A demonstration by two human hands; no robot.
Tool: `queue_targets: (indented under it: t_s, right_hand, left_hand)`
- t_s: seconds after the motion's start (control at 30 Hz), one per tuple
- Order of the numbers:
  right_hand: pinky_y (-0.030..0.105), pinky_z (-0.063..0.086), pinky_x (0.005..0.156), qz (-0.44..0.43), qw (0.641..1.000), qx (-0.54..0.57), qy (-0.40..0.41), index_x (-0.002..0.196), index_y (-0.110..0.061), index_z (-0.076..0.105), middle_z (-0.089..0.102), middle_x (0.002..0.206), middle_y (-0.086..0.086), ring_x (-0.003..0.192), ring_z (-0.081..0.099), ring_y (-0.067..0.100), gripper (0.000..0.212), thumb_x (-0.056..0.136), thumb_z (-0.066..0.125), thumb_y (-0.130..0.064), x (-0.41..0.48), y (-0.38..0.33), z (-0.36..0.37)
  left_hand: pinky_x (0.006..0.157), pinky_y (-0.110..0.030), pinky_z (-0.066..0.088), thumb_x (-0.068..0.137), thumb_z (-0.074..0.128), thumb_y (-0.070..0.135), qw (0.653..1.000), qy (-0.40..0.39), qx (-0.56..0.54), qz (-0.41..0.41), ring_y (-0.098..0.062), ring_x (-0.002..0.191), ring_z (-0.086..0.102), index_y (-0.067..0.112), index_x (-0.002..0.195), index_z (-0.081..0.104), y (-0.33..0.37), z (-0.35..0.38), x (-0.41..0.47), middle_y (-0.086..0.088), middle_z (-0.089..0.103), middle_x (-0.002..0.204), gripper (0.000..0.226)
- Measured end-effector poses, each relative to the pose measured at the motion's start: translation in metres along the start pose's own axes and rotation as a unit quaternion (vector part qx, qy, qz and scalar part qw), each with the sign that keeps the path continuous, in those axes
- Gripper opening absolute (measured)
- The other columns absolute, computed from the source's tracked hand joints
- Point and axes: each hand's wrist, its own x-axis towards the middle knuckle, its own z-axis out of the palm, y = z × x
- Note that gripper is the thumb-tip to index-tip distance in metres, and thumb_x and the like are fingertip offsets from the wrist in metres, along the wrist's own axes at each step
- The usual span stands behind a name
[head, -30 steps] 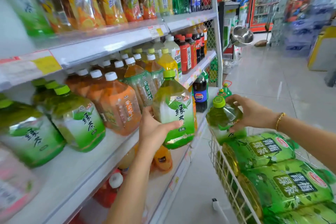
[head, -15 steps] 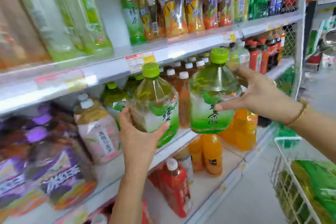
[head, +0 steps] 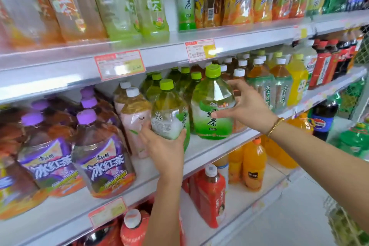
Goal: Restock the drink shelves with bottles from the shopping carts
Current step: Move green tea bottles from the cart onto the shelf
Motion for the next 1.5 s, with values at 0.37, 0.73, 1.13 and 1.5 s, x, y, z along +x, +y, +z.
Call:
queue_targets:
  t_s: [0.37,0.73,1.13,1.5]
  right_hand:
    - [0.017,0.039,0.084,0.013,0.999,0.023,-0.025,0.123,-0.023,0.047,0.055,0.108,-0.016,0.102,0.051,0.003,0.082,0.054,0.089,-0.033,0.010,0.024,0.020]
    - [0.019,0.043,0.087,-0.007,0.999,0.000,-0.044,0.127,-0.020,0.044,0.055,0.115,-0.011,0.103,0.051,0.005,0.084,0.057,0.087,-0.032,0.013,0.028,0.013]
    - [0.021,0.026,0.103,-0.030,0.992,-0.096,-0.071,0.147,-0.018,0.025,0.039,0.144,0.003,0.131,0.038,0.017,0.094,0.071,0.078,-0.035,0.019,0.034,0.009]
    - [0.031,0.046,0.044,-0.206,0.921,-0.332,-0.004,0.111,-0.017,0.054,0.050,0.114,0.013,0.094,0.044,0.027,0.047,0.070,0.052,0.007,-0.031,0.055,0.057]
  left_hand:
    - [0.107,-0.045,0.032,0.057,0.088,0.016,0.999,0.030,0.028,-0.002,-0.033,0.117,0.041,0.003,0.135,0.041,-0.023,0.011,-0.028,-0.019,0.046,0.118,0.092]
    - [0.089,-0.041,0.041,0.055,0.089,0.018,0.997,0.032,0.048,-0.042,-0.032,0.103,0.049,0.001,0.116,0.051,-0.014,0.035,-0.023,-0.014,0.054,0.106,0.074]
    - [0.068,-0.025,0.038,0.075,0.065,-0.007,0.997,0.009,0.071,0.027,-0.031,0.083,0.061,0.005,0.093,0.059,-0.031,0.029,-0.002,-0.012,0.061,0.094,0.023]
    - [0.083,-0.037,0.046,0.080,0.066,0.006,0.935,-0.125,0.199,0.264,-0.027,0.100,0.052,0.008,0.119,0.061,-0.048,0.033,-0.003,-0.010,0.060,0.108,0.040]
